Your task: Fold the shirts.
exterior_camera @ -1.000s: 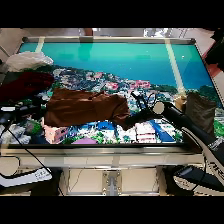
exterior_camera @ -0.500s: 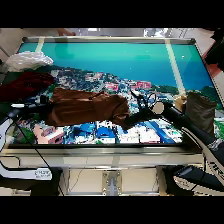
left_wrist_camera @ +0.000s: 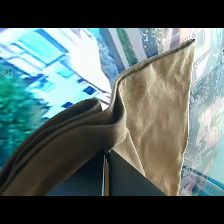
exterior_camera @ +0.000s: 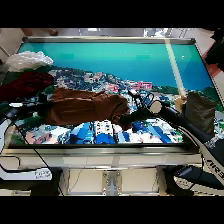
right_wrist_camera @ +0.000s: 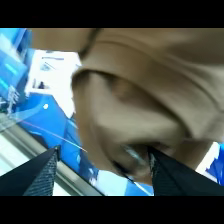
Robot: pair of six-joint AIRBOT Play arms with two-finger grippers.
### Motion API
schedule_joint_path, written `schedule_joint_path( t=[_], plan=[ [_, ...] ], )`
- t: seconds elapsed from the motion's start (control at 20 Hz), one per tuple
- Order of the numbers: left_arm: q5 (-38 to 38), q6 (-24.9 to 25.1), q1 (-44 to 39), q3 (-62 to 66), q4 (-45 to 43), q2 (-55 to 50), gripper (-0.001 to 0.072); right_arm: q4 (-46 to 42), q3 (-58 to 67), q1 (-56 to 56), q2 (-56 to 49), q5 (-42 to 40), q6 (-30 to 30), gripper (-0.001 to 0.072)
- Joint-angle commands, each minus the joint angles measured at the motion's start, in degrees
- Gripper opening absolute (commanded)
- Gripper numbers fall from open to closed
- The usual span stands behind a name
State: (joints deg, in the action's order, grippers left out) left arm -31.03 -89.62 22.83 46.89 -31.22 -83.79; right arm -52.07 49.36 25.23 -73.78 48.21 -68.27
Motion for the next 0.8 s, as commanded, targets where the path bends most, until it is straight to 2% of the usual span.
schedule_joint_path(
  t=[0.0, 0.15, 0.35, 0.45, 0.65, 0.75],
  plan=[
    [-1.4, 0.0, 0.0, 0.0, 0.0, 0.4, 0.0013, -2.8, 0.9, 3.5, -0.4, -1.8, 1.8, 0.0632],
    [-2.5, 0.0, 0.0, 0.0, 0.0, 0.4, 0.0013, -13.9, 1.8, 7.5, -1.4, -5.7, 1.8, 0.0631],
    [-3.3, 0.0, 0.0, 0.0, 0.0, 0.4, 0.0013, -26.0, 11.5, 11.1, -3.6, -7.0, 1.8, 0.0631],
    [-4.1, 0.0, 0.0, 0.0, 0.0, 0.4, 0.0013, -27.4, 15.4, 11.2, -6.3, -5.2, 1.6, 0.0631],
    [-4.5, 0.1, 0.0, 0.0, 0.0, 0.4, 0.0013, -25.9, 16.9, 13.0, -13.0, 5.5, 1.6, 0.0632],
    [-4.5, 0.1, 0.0, 0.0, 0.0, 0.4, 0.0013, -26.9, 16.9, 15.5, -13.4, 6.3, 1.6, 0.0632]
  ],
)
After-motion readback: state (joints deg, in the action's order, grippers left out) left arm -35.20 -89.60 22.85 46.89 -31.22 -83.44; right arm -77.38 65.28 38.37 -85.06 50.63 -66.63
